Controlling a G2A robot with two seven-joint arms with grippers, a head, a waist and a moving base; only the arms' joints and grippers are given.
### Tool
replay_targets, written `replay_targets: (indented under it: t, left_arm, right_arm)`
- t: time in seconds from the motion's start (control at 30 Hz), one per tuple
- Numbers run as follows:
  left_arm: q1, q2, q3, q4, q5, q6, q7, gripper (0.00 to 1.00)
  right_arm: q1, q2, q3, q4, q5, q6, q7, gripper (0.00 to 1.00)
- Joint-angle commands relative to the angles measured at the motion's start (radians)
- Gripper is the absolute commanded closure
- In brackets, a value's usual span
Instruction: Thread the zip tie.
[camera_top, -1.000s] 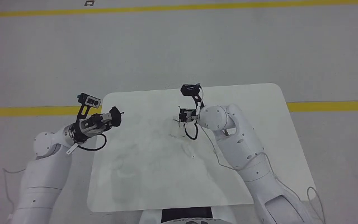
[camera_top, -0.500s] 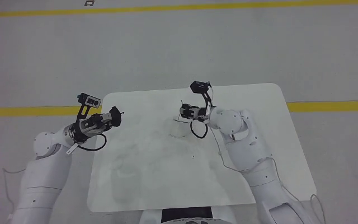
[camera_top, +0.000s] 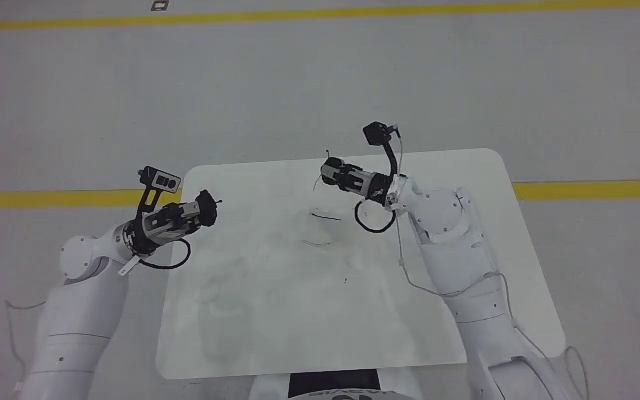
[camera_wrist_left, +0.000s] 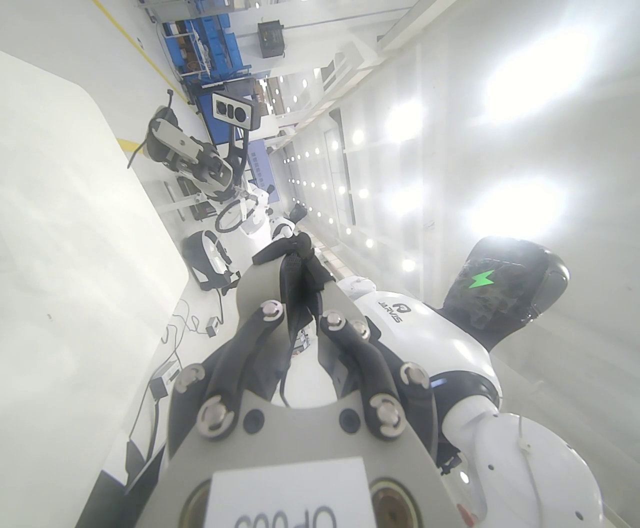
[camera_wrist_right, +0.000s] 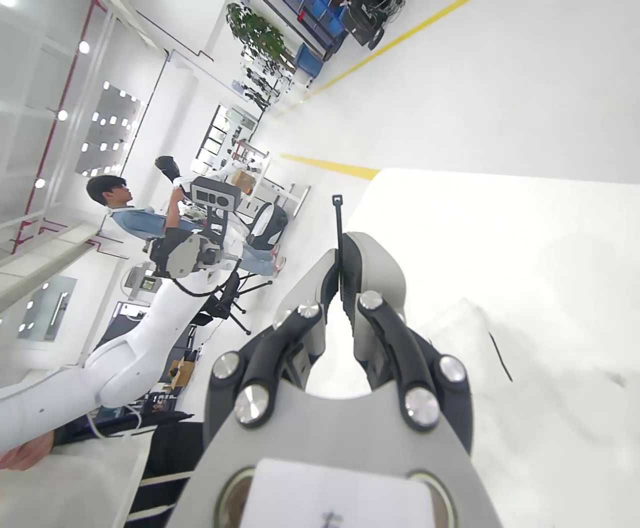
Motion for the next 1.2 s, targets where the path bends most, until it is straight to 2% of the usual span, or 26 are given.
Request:
replay_targets:
  t: [0.0, 0.33, 0.47, 0.63, 0.87, 1.07, 1.17]
  left_arm:
    - [0.0, 0.0, 0.0, 0.0, 0.0, 0.0, 0.0, 1.0]
    - [0.0, 0.0, 0.0, 0.0, 0.0, 0.0, 0.0, 1.0]
    - [0.0, 0.0, 0.0, 0.0, 0.0, 0.0, 0.0, 1.0]
    - [0.0, 0.0, 0.0, 0.0, 0.0, 0.0, 0.0, 1.0]
    - [0.0, 0.0, 0.0, 0.0, 0.0, 0.0, 0.0, 1.0]
    - [0.0, 0.0, 0.0, 0.0, 0.0, 0.0, 0.0, 1.0]
    - [-0.013, 0.002, 0.009, -0.012, 0.008, 0.054, 0.0, 1.0]
  right_arm:
    - [0.0, 0.0, 0.0, 0.0, 0.0, 0.0, 0.0, 1.0]
    - [-0.001, 0.0, 0.0, -0.003, -0.001, -0.001, -0.006, 1.0]
    - [0.0, 0.003, -0.015, -0.034, -0.016, -0.06, -0.086, 1.0]
    - [0.074, 0.009, -0.082, -0.041, 0.015, -0.06, -0.117, 1.0]
    - [0.193, 0.006, -0.205, 0.071, 0.091, -0.06, -0.187, 1.0]
    - [0.193, 0.006, -0.205, 0.071, 0.091, -0.06, -0.187, 1.0]
    - [0.185, 0.007, -0.212, 0.061, 0.087, -0.06, -0.191, 1.0]
